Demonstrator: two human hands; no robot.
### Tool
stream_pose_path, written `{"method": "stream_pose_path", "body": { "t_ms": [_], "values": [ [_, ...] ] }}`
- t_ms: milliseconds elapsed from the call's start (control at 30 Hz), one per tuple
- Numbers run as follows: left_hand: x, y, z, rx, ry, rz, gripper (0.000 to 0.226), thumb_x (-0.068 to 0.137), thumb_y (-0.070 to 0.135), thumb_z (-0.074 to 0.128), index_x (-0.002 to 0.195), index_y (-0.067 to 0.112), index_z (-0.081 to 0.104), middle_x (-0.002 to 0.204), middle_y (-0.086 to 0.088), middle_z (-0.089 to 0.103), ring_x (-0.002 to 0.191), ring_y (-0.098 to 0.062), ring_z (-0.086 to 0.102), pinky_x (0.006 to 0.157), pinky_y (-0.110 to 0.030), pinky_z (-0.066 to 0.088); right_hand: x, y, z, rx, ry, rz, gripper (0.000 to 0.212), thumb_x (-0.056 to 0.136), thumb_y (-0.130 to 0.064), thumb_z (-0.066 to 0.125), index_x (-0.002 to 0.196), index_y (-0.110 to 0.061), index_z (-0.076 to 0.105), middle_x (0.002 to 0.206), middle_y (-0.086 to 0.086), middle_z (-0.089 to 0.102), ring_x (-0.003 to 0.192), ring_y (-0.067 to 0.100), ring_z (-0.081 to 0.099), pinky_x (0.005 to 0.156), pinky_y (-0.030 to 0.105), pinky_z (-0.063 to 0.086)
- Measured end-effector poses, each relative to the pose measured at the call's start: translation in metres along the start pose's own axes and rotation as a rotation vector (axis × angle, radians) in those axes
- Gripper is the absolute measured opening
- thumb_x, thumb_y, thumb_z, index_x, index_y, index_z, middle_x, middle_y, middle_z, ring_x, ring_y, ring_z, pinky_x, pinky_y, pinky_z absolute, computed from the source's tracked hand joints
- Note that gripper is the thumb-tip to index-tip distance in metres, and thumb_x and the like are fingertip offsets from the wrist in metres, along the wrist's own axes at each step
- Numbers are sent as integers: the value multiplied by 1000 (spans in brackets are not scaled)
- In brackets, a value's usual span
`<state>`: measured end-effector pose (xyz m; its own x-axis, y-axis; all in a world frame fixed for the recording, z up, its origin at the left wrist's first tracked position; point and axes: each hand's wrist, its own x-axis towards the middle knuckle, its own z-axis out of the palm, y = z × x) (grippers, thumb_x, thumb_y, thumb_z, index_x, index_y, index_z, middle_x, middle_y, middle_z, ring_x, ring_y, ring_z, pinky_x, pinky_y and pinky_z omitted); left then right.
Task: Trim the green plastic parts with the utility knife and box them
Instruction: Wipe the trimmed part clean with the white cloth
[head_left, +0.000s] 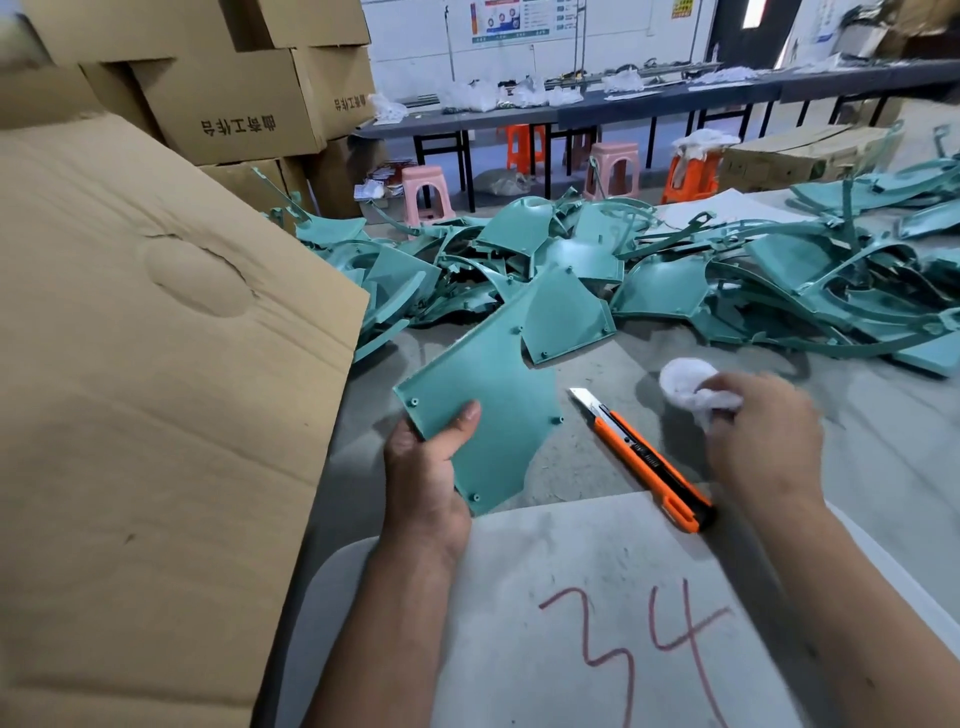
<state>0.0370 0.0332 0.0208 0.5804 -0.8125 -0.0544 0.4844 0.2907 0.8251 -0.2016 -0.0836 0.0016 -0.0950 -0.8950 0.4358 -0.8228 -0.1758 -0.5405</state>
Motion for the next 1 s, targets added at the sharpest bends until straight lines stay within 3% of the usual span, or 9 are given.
{"method": "stream_pose_path", "body": {
  "t_ms": [133,200,267,333,467,533,633,867,1000],
  "values": [
    [-4,-4,4,515,-12,670,24,91,1,68,101,22,68,100,3,73,95,-14,70,82,-30,56,-11,-34,-14,886,103,170,25,96,-1,62,99,-23,71,82,-8,71,75,16,60,68,31,49],
    [-6,-9,4,841,-86,1045,22,97,-2,59,111,13,68,107,-2,68,102,-15,65,86,-28,52,-26,-59,-19,1458,-184,402,20,102,-5,56,110,-19,67,91,-3,74,80,18,67,72,35,59],
    [-9,-10,8,1053,-135,1176,28,100,-1,54,121,7,70,119,-8,67,111,-24,62,92,-33,52,-45,-76,-22,1653,-510,510,20,105,-14,53,117,-13,69,106,6,74,93,22,73,79,38,64],
    [-13,-11,13,1220,-180,1213,31,98,3,62,127,11,71,128,-9,67,119,-29,59,97,-40,51,-63,-88,-23,1652,-700,454,24,103,-26,57,110,-14,76,108,6,77,95,19,76,76,32,63],
    [-16,-9,19,1437,-213,1154,32,103,24,52,127,21,73,134,4,68,132,-30,54,110,-50,40,-74,-98,-22,1656,-873,329,38,99,-24,61,130,-2,64,130,16,70,117,27,67,106,43,52],
    [-16,-9,21,1461,-260,1117,46,107,29,32,127,23,73,133,8,68,132,-29,55,116,-53,32,-72,-98,-19,1591,-803,367,33,100,-21,60,125,0,63,123,18,71,107,24,67,99,45,53],
    [-18,-13,24,1456,-324,1136,46,109,25,31,128,20,72,133,10,68,125,-28,60,117,-51,33,-69,-96,-14,1553,-673,407,17,104,-20,58,111,-9,69,101,8,73,75,14,70,57,24,53],
    [-25,-24,28,1345,-490,1190,40,99,7,48,129,20,72,131,8,69,113,-21,67,109,-52,42,-48,-81,-13,1515,-369,477,31,106,-26,56,109,2,70,104,23,77,92,34,77,69,36,64],
    [-28,-26,28,1267,-561,1190,42,96,-1,55,128,20,72,132,9,68,114,-19,67,106,-50,44,-23,-59,-10,1314,-50,536,24,107,-30,57,96,-11,66,84,14,75,67,27,72,53,31,59]
  ]
}}
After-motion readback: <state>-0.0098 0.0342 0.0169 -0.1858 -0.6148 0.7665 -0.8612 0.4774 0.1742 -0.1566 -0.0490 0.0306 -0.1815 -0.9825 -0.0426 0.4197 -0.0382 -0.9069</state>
